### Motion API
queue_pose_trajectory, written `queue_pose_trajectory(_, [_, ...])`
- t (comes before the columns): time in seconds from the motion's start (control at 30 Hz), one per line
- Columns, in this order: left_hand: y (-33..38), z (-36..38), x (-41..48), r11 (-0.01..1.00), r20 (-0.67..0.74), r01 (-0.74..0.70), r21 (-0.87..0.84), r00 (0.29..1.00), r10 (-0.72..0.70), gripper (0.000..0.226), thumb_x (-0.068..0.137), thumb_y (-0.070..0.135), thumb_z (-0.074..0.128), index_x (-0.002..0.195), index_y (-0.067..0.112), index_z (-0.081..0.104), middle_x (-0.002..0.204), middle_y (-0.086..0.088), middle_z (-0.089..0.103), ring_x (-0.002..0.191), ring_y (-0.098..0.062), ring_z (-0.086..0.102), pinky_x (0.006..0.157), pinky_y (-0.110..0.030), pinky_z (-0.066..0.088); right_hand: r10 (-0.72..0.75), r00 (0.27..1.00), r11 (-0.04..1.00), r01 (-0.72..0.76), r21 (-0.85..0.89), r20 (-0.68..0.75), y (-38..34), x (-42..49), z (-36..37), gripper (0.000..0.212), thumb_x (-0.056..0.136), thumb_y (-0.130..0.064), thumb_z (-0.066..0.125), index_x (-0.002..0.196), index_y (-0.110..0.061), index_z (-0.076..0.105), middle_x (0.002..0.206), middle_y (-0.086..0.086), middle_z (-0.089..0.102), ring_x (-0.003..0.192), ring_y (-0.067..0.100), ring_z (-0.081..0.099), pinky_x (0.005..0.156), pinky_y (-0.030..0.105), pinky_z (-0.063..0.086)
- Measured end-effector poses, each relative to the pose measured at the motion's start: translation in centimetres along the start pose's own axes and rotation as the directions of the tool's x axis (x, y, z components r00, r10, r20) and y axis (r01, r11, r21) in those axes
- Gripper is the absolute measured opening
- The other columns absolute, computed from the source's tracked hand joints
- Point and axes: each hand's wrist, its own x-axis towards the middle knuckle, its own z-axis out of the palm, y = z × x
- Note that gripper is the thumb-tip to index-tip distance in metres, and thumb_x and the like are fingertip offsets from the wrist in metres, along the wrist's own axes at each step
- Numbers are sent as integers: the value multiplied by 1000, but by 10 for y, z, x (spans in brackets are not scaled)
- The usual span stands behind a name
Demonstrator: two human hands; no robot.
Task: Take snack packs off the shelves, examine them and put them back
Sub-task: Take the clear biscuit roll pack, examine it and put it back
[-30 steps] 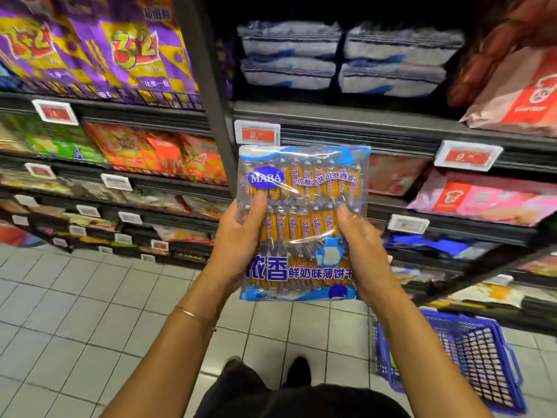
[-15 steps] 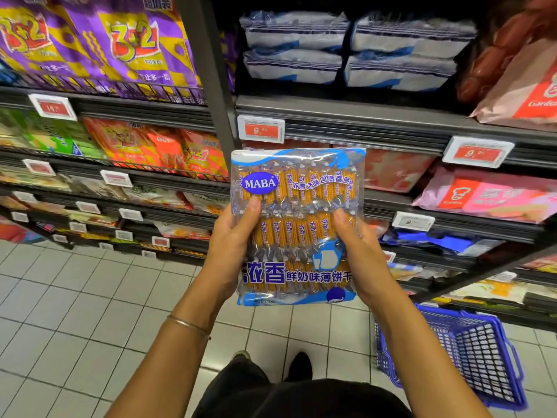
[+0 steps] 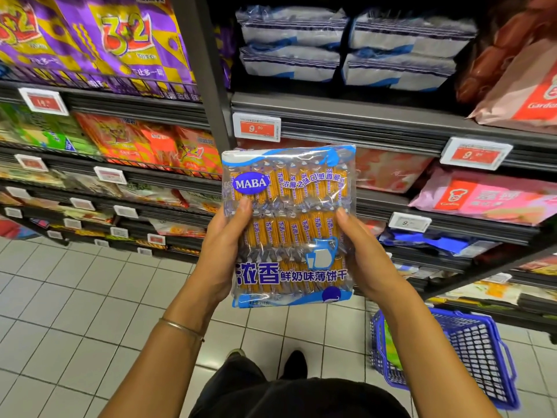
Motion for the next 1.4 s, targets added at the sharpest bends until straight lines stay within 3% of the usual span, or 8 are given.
queue_pose_trajectory(0.37, [-1, 9, -5, 988, 29, 107, -115, 994, -105, 55, 96, 51, 61, 139, 18, 62, 133, -13, 72, 119, -35, 71, 87, -45, 63, -63, 998, 998, 63, 2, 5, -11, -6, -11, 60, 89, -67, 65, 136, -30, 65, 134, 5, 70, 126, 25, 66, 103, 45, 50])
queue_pose_trajectory(0.57, [5, 15, -8, 990, 47, 134, -47, 990, -132, 66, 89, 60, 66, 141, 19, 61, 131, -12, 73, 117, -34, 72, 85, -41, 63, -99, 995, 995, 99, 13, -20, -15, -11, -13, 47, 95, -59, 60, 132, -31, 69, 130, 3, 72, 122, 22, 69, 91, 30, 59])
queue_pose_trajectory(0.7, [11, 17, -9, 987, 73, 156, -23, 985, -154, 56, 91, 63, 62, 132, 26, 70, 132, -10, 72, 120, -33, 71, 93, -46, 62, -72, 996, 997, 72, -14, -49, -17, -15, -14, 52, 89, -66, 62, 125, -30, 72, 125, 4, 75, 118, 25, 71, 104, 50, 52])
queue_pose_trajectory(0.87, [19, 15, -12, 978, 117, 197, -74, 975, -187, 49, 103, 58, 49, 134, 27, 70, 136, -10, 70, 124, -35, 68, 93, -48, 61, -112, 991, 993, 109, -37, -73, -26, -19, -13, 56, 83, -73, 64, 128, -40, 70, 135, -9, 69, 132, 17, 60, 117, 54, 39])
queue_pose_trajectory(1.03, [31, 14, -16, 957, 246, 236, -171, 950, -191, 53, 107, 55, 40, 138, 22, 68, 140, -14, 67, 128, -37, 65, 92, -48, 60, -86, 987, 992, 97, 79, -134, -30, -20, -14, 53, 88, -67, 62, 125, -31, 74, 128, 0, 73, 122, 22, 68, 111, 51, 47])
queue_pose_trajectory(1.13, [40, 16, -18, 953, 314, 230, -195, 936, -162, 58, 104, 55, 44, 139, 16, 67, 137, -14, 69, 127, -33, 66, 94, -45, 59, -56, 988, 972, 87, 219, -147, -29, -22, -14, 48, 99, -58, 55, 129, -26, 72, 126, 8, 74, 115, 30, 72, 91, 46, 60])
queue_pose_trajectory(1.23, [45, 22, -19, 959, 318, 197, -204, 940, -126, 54, 101, 52, 48, 134, 15, 71, 134, -13, 71, 124, -30, 68, 93, -42, 59, -60, 986, 943, 107, 314, -158, -29, -23, -13, 43, 102, -51, 52, 120, -21, 77, 120, 13, 76, 105, 31, 76, 75, 40, 63])
queue_pose_trajectory(1.4, [48, 28, -20, 963, 253, 166, -212, 961, -110, 45, 105, 45, 45, 127, 21, 76, 132, -9, 73, 123, -28, 70, 91, -40, 61, -93, 989, 925, 129, 358, -116, -31, -25, -12, 41, 104, -50, 49, 111, -26, 81, 114, 9, 78, 101, 27, 77, 74, 37, 63])
